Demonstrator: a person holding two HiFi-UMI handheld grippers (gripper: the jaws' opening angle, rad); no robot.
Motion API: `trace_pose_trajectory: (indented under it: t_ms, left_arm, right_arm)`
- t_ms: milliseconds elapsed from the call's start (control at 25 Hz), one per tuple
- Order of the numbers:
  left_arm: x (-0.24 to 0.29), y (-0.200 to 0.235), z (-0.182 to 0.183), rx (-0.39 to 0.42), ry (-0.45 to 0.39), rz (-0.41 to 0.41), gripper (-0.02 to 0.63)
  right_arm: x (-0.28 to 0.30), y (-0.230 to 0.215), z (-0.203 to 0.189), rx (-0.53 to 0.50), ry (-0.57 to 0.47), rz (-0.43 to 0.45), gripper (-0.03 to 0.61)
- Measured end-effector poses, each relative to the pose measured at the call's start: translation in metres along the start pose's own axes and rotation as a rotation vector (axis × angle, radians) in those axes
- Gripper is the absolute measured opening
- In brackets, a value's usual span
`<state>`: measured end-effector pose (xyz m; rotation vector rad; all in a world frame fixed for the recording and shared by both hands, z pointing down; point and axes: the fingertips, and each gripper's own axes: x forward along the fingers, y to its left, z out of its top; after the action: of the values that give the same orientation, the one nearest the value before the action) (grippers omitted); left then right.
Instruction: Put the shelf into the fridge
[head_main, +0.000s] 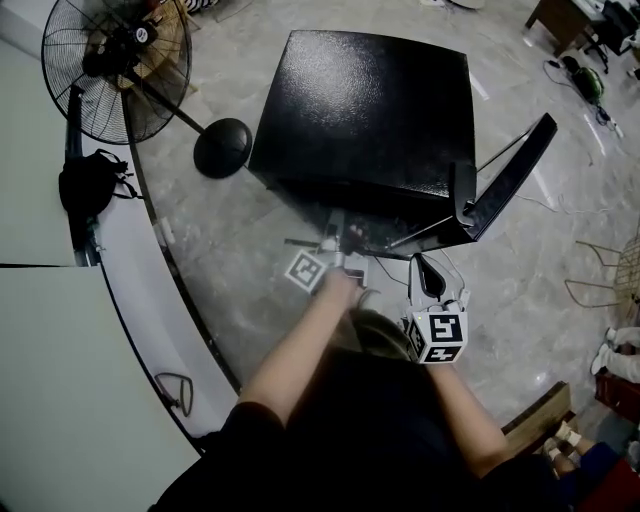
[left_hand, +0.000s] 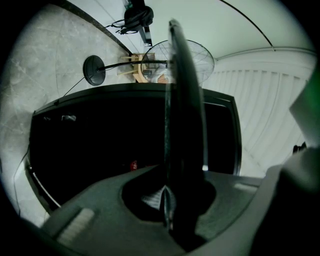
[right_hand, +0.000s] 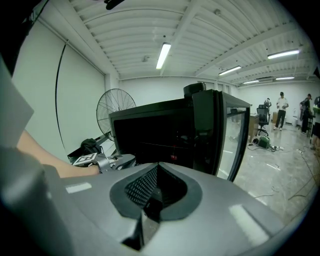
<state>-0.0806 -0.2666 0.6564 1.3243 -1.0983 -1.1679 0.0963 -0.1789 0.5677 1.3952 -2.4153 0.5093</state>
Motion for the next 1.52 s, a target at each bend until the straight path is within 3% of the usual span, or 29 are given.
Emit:
trace_pose_trajectory:
  t_ms: [600, 1280, 1520]
  left_arm:
    - [0.036, 0.003, 0.008, 0.003, 0.074, 0.036, 0.017]
    - [0.062, 0.004, 0.009, 0.003, 0.035, -0.013, 0.018]
    - [0.071, 0.007, 0.012, 0.021, 0.015, 0.004, 0.02]
  right_arm:
    - [0.003, 0.013, 0.0, 0.067, -0.008, -0.119, 0.0]
    - [-0.012, 0.023, -0.017, 0.115, 0.005, -0.191, 0.0]
    - [-0.009, 0.023, -0.021, 0.11, 0.016, -0.187, 0.0]
